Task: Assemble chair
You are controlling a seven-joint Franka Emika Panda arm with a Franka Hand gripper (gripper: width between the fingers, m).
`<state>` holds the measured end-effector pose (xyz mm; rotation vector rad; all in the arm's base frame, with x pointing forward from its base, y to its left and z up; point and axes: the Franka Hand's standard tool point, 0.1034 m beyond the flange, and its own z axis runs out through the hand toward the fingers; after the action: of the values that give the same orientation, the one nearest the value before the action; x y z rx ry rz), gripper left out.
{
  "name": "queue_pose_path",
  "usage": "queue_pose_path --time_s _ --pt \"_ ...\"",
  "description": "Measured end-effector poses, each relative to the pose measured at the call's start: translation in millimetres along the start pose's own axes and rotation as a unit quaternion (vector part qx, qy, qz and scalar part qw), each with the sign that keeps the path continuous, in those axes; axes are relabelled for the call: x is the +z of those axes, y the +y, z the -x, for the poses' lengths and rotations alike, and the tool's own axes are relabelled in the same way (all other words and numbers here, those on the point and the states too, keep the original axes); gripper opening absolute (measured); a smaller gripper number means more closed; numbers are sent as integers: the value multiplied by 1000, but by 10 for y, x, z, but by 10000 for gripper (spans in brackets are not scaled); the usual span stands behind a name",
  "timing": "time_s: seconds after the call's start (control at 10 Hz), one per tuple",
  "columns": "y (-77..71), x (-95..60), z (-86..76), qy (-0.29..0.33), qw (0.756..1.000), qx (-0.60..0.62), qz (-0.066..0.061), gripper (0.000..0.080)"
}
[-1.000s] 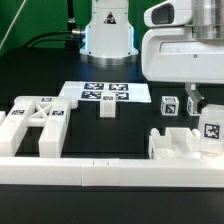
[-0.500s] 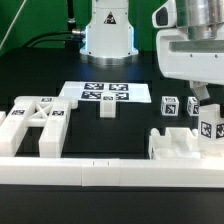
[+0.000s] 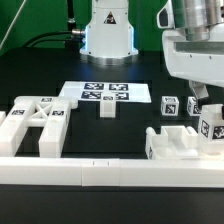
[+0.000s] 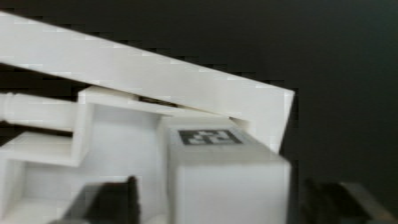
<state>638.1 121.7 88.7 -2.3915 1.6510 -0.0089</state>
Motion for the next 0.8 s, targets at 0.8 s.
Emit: queue_pose_path --time_s 0.8 --pt "62 42 -89 2 905 -421 53 649"
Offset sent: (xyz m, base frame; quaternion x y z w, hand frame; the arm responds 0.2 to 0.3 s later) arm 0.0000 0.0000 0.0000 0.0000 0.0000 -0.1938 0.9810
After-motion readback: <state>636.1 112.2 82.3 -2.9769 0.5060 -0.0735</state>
